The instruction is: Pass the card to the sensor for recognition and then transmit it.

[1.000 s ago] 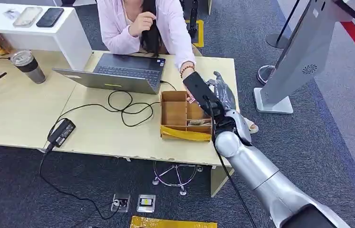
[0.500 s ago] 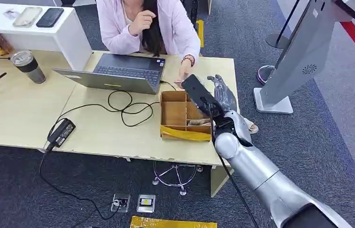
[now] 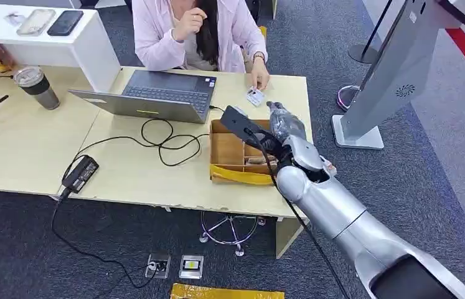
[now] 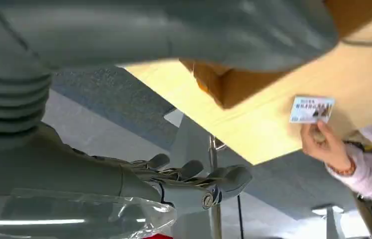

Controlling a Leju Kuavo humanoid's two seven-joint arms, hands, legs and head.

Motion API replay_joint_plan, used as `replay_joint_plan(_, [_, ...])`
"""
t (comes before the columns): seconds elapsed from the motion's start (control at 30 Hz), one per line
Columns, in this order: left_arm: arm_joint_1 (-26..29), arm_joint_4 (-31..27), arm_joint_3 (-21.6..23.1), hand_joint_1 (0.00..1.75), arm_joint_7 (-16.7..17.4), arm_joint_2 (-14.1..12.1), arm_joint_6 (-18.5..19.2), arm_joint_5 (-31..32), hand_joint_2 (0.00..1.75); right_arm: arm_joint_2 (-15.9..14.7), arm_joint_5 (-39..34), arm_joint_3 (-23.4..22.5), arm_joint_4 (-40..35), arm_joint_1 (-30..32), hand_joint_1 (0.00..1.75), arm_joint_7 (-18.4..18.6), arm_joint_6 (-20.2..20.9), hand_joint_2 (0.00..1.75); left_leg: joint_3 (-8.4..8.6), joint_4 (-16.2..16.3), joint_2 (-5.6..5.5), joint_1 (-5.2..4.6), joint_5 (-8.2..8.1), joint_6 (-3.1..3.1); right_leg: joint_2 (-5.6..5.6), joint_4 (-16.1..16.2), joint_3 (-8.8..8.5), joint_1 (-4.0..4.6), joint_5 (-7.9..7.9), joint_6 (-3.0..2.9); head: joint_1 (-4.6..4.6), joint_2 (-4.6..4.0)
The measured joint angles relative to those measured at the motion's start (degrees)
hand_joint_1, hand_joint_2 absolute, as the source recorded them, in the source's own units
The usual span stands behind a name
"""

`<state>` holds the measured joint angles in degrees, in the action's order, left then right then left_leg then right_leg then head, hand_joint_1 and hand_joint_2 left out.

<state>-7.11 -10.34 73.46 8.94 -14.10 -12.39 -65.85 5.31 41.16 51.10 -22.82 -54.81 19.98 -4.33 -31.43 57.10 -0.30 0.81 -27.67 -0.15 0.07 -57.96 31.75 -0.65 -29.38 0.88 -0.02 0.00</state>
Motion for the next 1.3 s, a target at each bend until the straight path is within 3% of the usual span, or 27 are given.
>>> replay_joint_plan(0.33, [-0.19,0.00,0.00,0.00,-1.11,0.20,-0.22,-0.72,0.00,5.22,0.41,2.43,0.22,2.00,0.00,0.63,1.47,1.75,0.01,0.00,0.02,0.01,0.00,0.00,0.02,0.00,0.00,0.02,0.00,-0.01,0.02,0.00])
replay_joint_plan(0.6, [-0.19,0.00,0.00,0.00,-0.63,0.26,-0.74,-1.01,0.00,8.02,1.97,4.22,1.31,3.80,0.00,0.81,-0.72,1.75,0.02,0.00,0.03,0.01,0.00,0.00,0.02,0.00,0.00,0.02,0.00,-0.01,0.00,0.00])
replay_joint_plan(0.97, [-0.18,0.00,0.00,0.00,-0.81,0.31,-1.01,-1.33,0.00,9.12,4.78,5.79,2.43,4.93,0.00,1.51,-4.17,1.75,0.01,0.00,0.03,0.01,0.00,0.00,0.01,0.00,0.00,0.02,0.00,-0.01,0.02,0.00])
replay_joint_plan(1.3, [-0.17,0.00,0.02,0.00,-0.81,0.35,-1.25,-0.77,0.00,8.64,9.40,7.87,3.50,5.41,0.00,2.97,-4.41,1.75,0.02,0.00,0.06,0.01,0.00,0.00,0.03,0.01,0.02,0.02,0.00,-0.01,0.00,0.00])
